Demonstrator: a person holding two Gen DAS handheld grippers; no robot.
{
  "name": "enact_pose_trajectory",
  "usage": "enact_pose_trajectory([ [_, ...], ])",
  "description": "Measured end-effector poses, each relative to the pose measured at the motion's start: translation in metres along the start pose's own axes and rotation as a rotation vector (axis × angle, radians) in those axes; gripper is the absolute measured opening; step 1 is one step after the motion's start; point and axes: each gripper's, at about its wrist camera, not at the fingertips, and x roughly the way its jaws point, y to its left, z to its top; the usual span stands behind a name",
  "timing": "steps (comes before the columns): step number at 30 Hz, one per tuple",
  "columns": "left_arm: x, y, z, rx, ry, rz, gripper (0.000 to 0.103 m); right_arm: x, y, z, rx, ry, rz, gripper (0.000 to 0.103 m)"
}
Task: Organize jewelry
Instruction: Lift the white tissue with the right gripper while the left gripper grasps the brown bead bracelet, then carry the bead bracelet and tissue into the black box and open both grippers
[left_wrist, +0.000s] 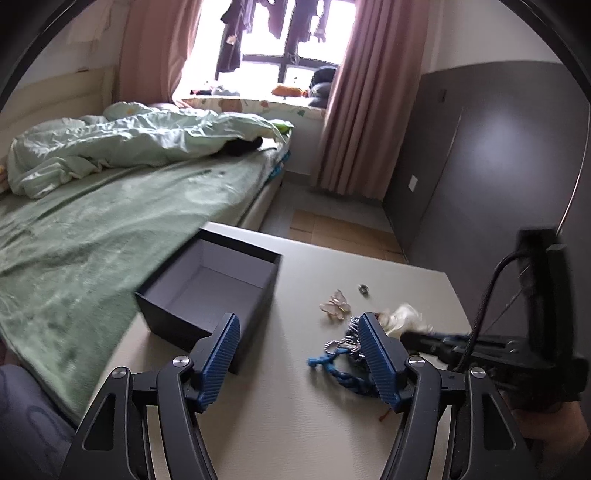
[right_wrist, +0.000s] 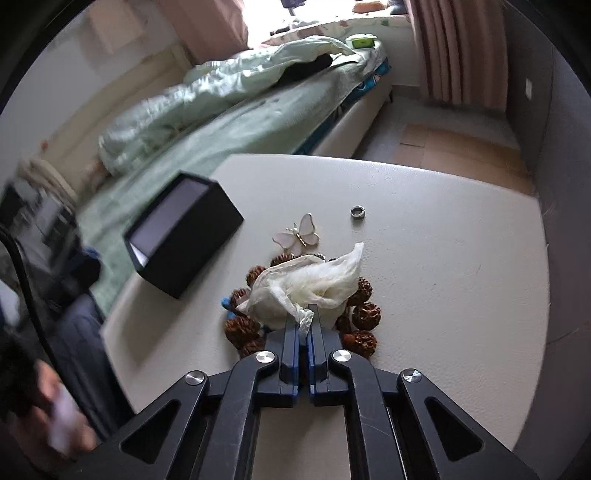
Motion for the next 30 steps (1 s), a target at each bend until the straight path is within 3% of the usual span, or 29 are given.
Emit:
enact_pose_trajectory([
  [14, 0.034, -0.034, -0.012, 0.014, 0.083, -0.031, 0.068, -0.061, -0.041, -0.007, 0.134, -0.179, 0.063, 0.004],
  [23, 0.060, -0.047, -0.020, 0.010, 0.142, -0.037, 0.068, -0.075, -0.048, -0.011, 0.153, -0.220, 0.080, 0.004],
  [25, 0.066, -0.046, -0.020, -0.001, 0.156, -0.042, 0.054, -0.075, -0.047, -0.010, 0.152, -0.225, 0.087, 0.004],
  [26, 0.069, -0.045, -0.019, -0.009, 0.170, -0.055, 0.029, -0.075, -0.047, -0.010, 0.151, -0.226, 0.089, 0.004],
  [27, 0.070, -0.044, -0.018, -0.017, 0.182, -0.068, 0.023, -0.076, -0.047, -0.010, 0.151, -0.228, 0.091, 0.004],
  [30, 0.065, -0.041, -0.012, -0.019, 0.173, -0.097, 0.020, -0.075, -0.047, -0.009, 0.152, -0.232, 0.100, 0.004],
])
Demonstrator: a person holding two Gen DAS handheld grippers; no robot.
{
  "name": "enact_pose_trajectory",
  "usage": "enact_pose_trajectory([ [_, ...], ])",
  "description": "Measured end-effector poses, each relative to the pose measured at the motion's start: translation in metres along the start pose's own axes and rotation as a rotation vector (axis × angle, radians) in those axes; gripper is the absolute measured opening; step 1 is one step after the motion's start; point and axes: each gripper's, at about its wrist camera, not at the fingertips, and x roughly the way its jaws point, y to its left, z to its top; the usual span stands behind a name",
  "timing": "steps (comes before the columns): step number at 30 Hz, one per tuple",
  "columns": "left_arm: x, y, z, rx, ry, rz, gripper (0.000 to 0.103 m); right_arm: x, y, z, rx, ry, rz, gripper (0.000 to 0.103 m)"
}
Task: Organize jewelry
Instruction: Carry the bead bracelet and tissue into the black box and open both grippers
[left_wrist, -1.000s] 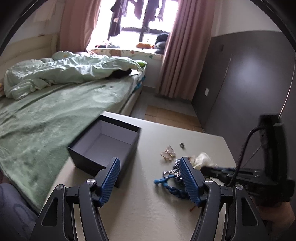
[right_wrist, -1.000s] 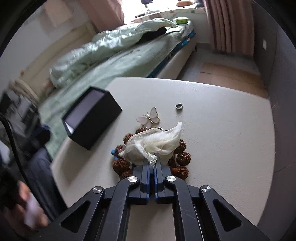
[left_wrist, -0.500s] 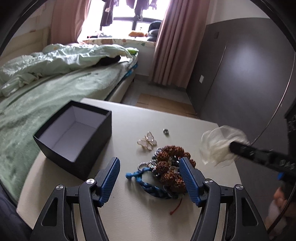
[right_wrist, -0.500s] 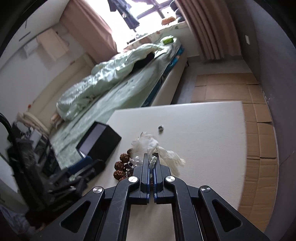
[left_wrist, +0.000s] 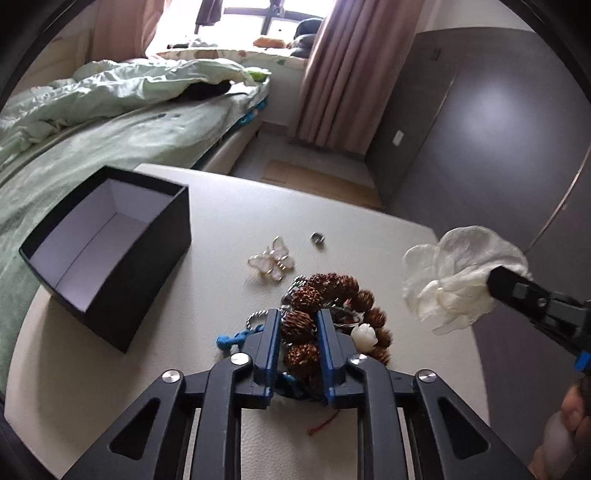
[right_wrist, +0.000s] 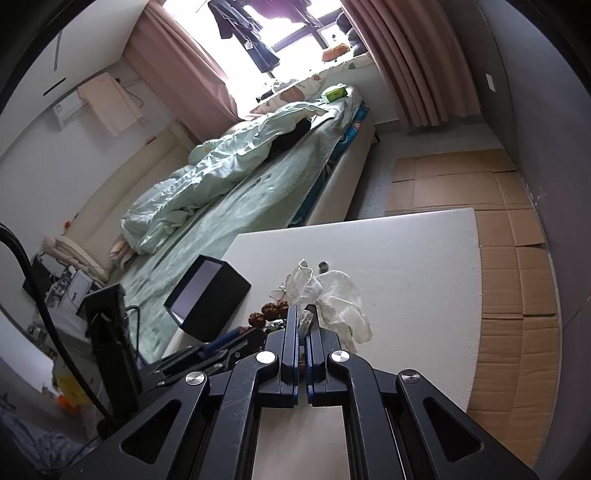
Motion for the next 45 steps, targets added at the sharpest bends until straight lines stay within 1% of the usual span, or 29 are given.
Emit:
enact_pose_trajectory([
  [4, -0.016, -0.004, 0.007, 0.031, -0.050, -0.027, 0.020, -0.002, 0.003, 0.002, -0.007, -0.017, 0.012, 0.004],
  [10, -0.037, -0.005, 0.023, 0.034, -0.099, -0.079, 0.020, -0.015, 0.015, 0.009, -0.027, -0.101, 0.049, 0.004],
  [13, -0.049, -0.006, 0.032, 0.047, -0.123, -0.103, 0.019, -0.014, 0.019, 0.011, -0.032, -0.118, 0.061, 0.004],
  [15, -0.057, -0.005, 0.038, 0.063, -0.143, -0.105, 0.019, -0.013, 0.021, 0.012, -0.034, -0.120, 0.064, 0.004],
  [17, -0.067, -0.003, 0.044, 0.077, -0.171, -0.097, 0.019, -0.012, 0.024, 0.012, -0.038, -0.125, 0.069, 0.004],
  [20, -0.076, 0.008, 0.053, 0.071, -0.193, -0.091, 0.019, -0.012, 0.030, 0.015, -0.053, -0.140, 0.082, 0.004],
  [25, -0.090, 0.031, 0.064, 0.060, -0.226, -0.061, 0.019, -0.006, 0.050, 0.019, -0.089, -0.157, 0.132, 0.004],
  [32, -0.100, 0.070, 0.081, 0.039, -0.255, 0.000, 0.019, 0.016, 0.080, 0.025, -0.124, -0.128, 0.170, 0.004],
  [34, -0.100, 0.080, 0.083, 0.029, -0.256, 0.012, 0.019, 0.023, 0.087, 0.027, -0.130, -0.122, 0.176, 0.004],
  [40, -0.092, 0.107, 0.088, 0.002, -0.222, 0.019, 0.020, 0.046, 0.106, 0.032, -0.148, -0.099, 0.201, 0.004],
  [41, -0.092, 0.110, 0.088, 0.002, -0.218, 0.022, 0.023, 0.050, 0.110, 0.032, -0.150, -0.093, 0.205, 0.004],
  [43, -0.091, 0.114, 0.089, 0.006, -0.202, 0.031, 0.037, 0.056, 0.115, 0.033, -0.157, -0.082, 0.210, 0.004],
  [44, -0.092, 0.117, 0.088, 0.003, -0.200, 0.030, 0.055, 0.060, 0.118, 0.033, -0.161, -0.077, 0.213, 0.004],
  [45, -0.093, 0.120, 0.087, -0.002, -0.208, 0.027, 0.067, 0.064, 0.122, 0.033, -0.164, -0.070, 0.216, 0.004],
])
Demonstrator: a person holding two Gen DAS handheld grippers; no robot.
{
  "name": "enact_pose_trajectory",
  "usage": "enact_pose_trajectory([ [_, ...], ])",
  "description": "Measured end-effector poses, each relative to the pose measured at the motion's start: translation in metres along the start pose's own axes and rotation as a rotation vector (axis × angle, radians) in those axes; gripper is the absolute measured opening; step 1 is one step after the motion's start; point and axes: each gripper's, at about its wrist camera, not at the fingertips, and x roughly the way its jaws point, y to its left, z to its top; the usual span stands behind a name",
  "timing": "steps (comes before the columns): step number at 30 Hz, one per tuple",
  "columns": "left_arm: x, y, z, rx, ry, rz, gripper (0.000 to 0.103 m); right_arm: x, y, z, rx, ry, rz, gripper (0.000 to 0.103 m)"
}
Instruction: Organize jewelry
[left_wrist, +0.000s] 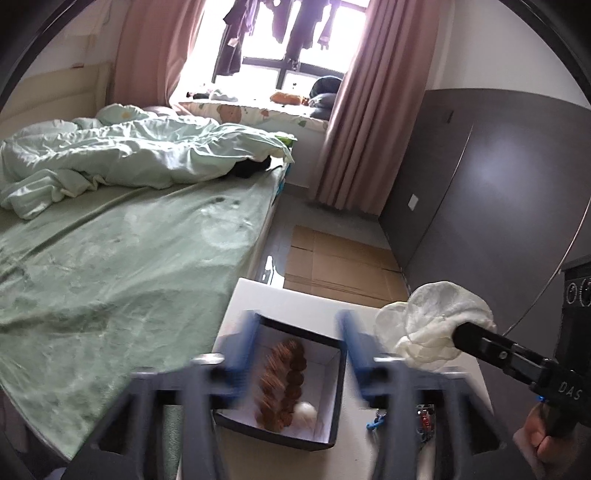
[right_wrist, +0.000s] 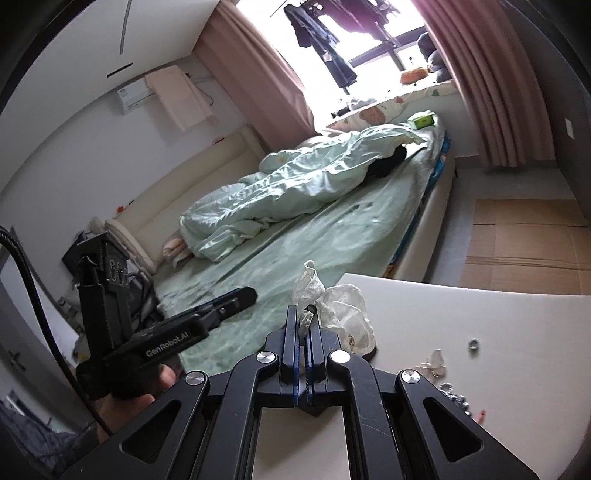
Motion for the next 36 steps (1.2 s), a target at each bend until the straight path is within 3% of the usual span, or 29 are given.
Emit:
enact_pose_trajectory([
  [3, -0.010, 0.008, -0.004, -0.008, -0.041, 0.020, 0.073, 0.013, 0.006, -0.001, -0.007, 0.023, 0.001, 0.004],
  [14, -0.025, 0.045, -0.019, -0.065, -0.019, 0.062, 0.073, 0.055, 0.022, -0.006, -0.028, 0.110, -0.019, 0.005],
  [16, -0.028, 0.049, -0.022, -0.083, -0.012, 0.080, 0.074, 0.064, 0.022, -0.008, -0.023, 0.150, -0.019, 0.019],
  [17, -0.030, 0.051, -0.024, -0.101, -0.010, 0.089, 0.077, 0.068, 0.021, -0.007, -0.013, 0.168, -0.021, 0.045],
  [18, -0.033, 0.052, -0.026, -0.116, -0.012, 0.090, 0.083, 0.069, 0.020, -0.008, -0.005, 0.177, -0.039, 0.063],
  [19, -0.035, 0.053, -0.029, -0.135, -0.018, 0.088, 0.087, 0.068, 0.018, -0.009, -0.004, 0.177, -0.066, 0.065],
  [21, -0.039, 0.052, -0.032, -0.144, -0.029, 0.085, 0.097, 0.060, 0.015, -0.010, 0.001, 0.175, -0.085, 0.066],
  [36, -0.035, 0.020, -0.051, -0.110, 0.011, 0.032, 0.097, -0.009, -0.042, -0.027, 0.114, 0.154, -0.223, 0.066],
])
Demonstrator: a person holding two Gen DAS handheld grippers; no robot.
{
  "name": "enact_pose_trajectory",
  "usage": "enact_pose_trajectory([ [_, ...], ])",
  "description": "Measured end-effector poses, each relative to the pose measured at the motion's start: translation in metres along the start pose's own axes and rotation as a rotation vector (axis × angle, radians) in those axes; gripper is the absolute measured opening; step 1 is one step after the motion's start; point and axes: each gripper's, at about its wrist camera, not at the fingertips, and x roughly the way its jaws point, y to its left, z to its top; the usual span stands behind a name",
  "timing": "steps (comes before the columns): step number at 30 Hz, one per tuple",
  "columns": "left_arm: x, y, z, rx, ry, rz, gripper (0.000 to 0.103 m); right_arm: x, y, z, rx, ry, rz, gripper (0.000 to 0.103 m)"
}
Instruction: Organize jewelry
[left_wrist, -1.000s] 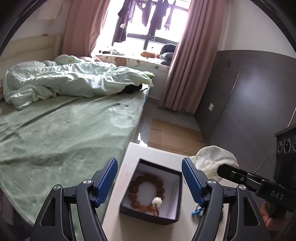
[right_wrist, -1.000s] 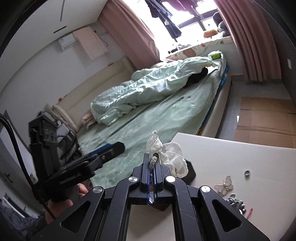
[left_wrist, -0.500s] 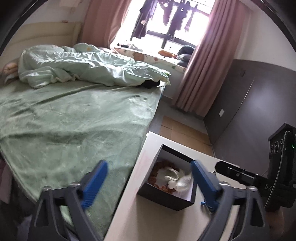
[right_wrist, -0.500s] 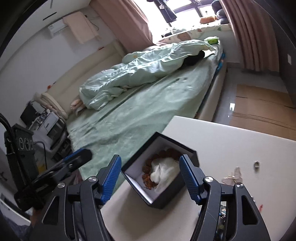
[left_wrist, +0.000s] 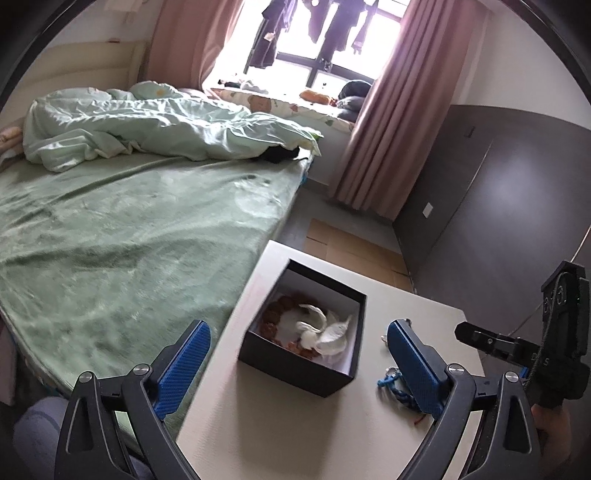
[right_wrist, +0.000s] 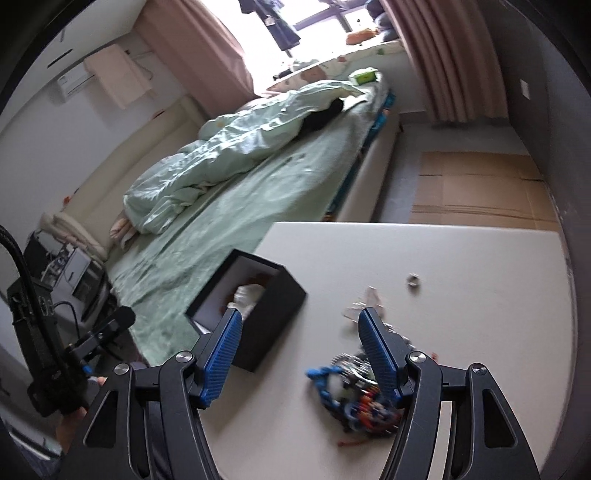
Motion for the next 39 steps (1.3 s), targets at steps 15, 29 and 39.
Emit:
enact_pose_trajectory([
  [15, 0.013, -0.032, -0.023, 0.037, 0.054, -0.057, 0.097, 0.000, -0.027, -0.027, 0.006, 0.083, -0.046, 0.058],
  [29, 0.019, -0.038, -0.034, 0.039, 0.084, -0.068, 0.097, 0.037, -0.014, -0.032, -0.121, 0.192, -0.172, 0.023],
  [39, 0.021, -0.046, -0.037, 0.054, 0.089, -0.087, 0.097, 0.010, -0.029, -0.028, -0.039, 0.116, -0.092, 0.006],
])
